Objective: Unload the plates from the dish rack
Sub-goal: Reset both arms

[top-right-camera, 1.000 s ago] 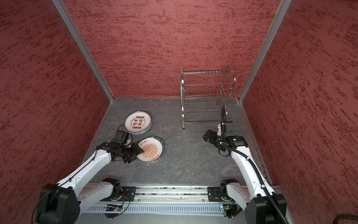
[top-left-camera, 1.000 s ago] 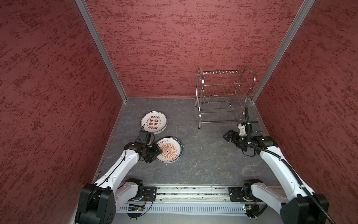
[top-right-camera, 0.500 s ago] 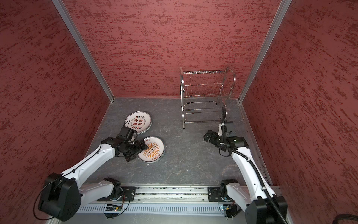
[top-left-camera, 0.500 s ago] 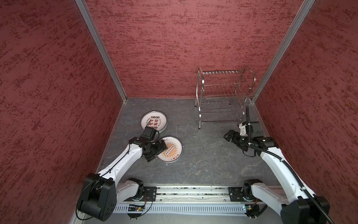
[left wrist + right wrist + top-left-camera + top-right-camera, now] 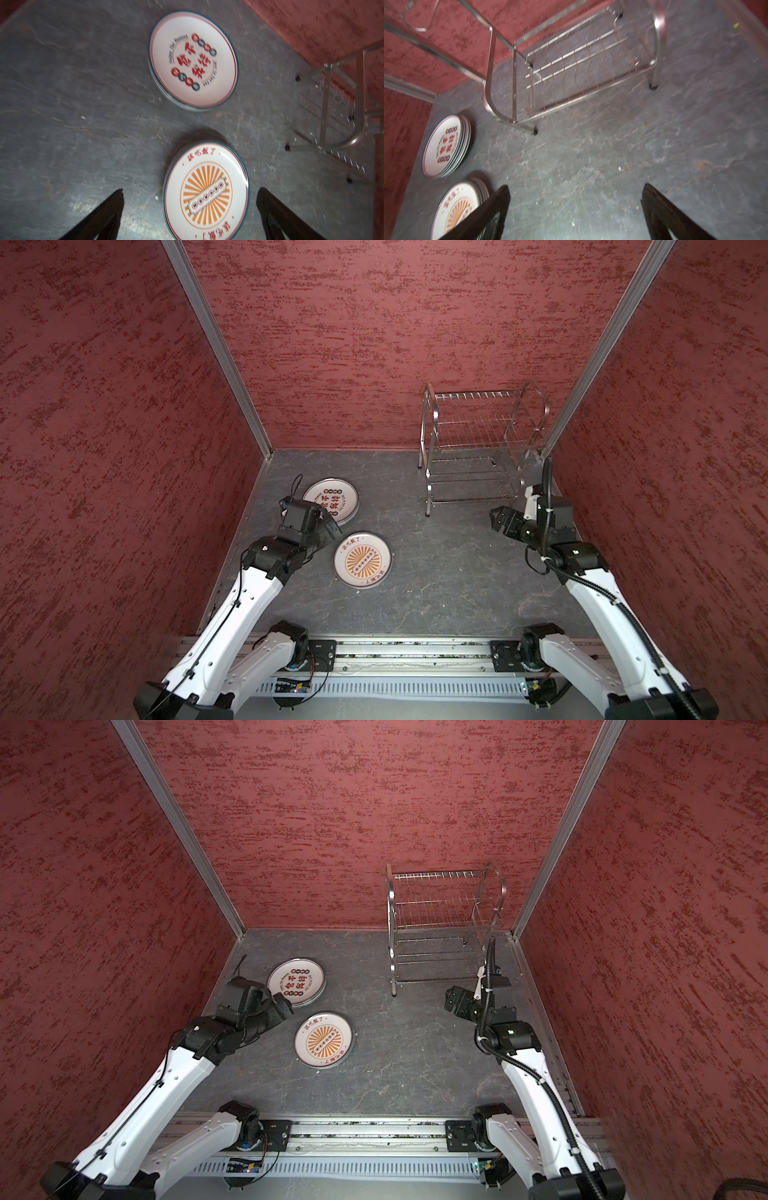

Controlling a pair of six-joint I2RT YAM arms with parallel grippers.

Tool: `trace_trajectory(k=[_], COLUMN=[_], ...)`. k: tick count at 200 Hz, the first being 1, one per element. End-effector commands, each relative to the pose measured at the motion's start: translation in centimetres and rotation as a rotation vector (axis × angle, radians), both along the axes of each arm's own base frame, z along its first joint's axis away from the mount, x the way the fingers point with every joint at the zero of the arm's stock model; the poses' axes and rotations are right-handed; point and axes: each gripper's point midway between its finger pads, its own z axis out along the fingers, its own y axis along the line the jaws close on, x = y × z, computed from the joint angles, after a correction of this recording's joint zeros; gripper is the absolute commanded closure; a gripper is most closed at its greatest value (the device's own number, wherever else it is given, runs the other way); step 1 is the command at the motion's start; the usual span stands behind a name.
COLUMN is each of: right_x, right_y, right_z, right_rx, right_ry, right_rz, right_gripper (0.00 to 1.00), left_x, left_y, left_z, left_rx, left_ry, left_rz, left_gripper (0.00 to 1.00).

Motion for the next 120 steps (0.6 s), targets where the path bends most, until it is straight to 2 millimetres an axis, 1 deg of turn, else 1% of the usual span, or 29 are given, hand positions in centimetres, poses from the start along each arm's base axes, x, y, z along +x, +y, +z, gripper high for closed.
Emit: trace_trajectory(k=[1, 8, 10, 23, 28, 34, 43, 48, 55, 64, 66, 71, 81, 102, 120], right_x=[-0.2, -0.9, -1.1, -2.4, -3.2, -4.1, -5.6, -6.1, -6.4, -6.5, -6.5, -6.5, -6.4, -5.0, -3.5], right_y=[-4.4, -5.2, -5.4, -5.9, -6.5, -7.4, -9.0, -9.3, -9.0, -8.3, -8.3, -8.4, -8.9, -8.9, -9.0], right_z=[3.9, 4.0, 4.3, 4.4, 4.4, 4.2, 3.8, 3.7, 3.7, 3.2, 3.1, 2.7, 1.9, 0.3, -0.5], right_rx=[-0.134, -0.161, -0.171, -0.250, -0.264, -0.254, -0.201, -0.185, -0.206, -0.269, -0.274, -0.272, -0.254, -0.297, -0.340], right_ry=[-0.258, -0.312, -0.337, -0.448, -0.486, -0.523, -0.572, -0.601, -0.637, -0.648, -0.646, -0.637, -0.608, -0.513, -0.470], right_rz=[-0.208, -0.245, -0.252, -0.250, -0.278, -0.341, -0.459, -0.481, -0.453, -0.392, -0.389, -0.397, -0.435, -0.423, -0.422], right_gripper=[0.01, 0.01, 0.01, 0.01, 0.01, 0.01, 0.01, 0.01, 0.01, 0.01, 0.01, 0.01, 0.01, 0.01, 0.01], left_x=[1.6, 2.0, 2.1, 2.9, 3.3, 3.6, 3.8, 4.1, 4.3, 4.4, 4.4, 4.3, 4.0, 3.2, 2.7], left_y=[1.3, 1.1, 1.1, 0.7, 0.5, 0.1, 0.3, 0.2, -0.1, -1.1, -1.3, -1.8, -1.9, 0.1, 1.3], left_z=[-0.2, -0.3, -0.3, -0.4, -0.4, -0.4, -0.3, -0.1, 0.0, 0.1, -0.1, 0.1, 0.3, 0.6, 0.6], left_rx=[0.149, 0.167, 0.172, 0.207, 0.222, 0.238, 0.271, 0.300, 0.344, 0.408, 0.425, 0.453, 0.473, 0.446, 0.458], left_ry=[-0.022, -0.030, -0.034, -0.067, -0.083, -0.108, -0.142, -0.174, -0.223, -0.293, -0.302, -0.347, -0.414, -0.484, -0.554], left_rz=[-0.032, -0.055, -0.064, -0.114, -0.138, -0.165, -0.159, -0.177, -0.206, -0.276, -0.298, -0.331, -0.333, -0.224, -0.174], left_gripper=[0.01, 0.00, 0.01, 0.01, 0.01, 0.00, 0.01, 0.01, 0.01, 0.01, 0.01, 0.01, 0.01, 0.01, 0.00])
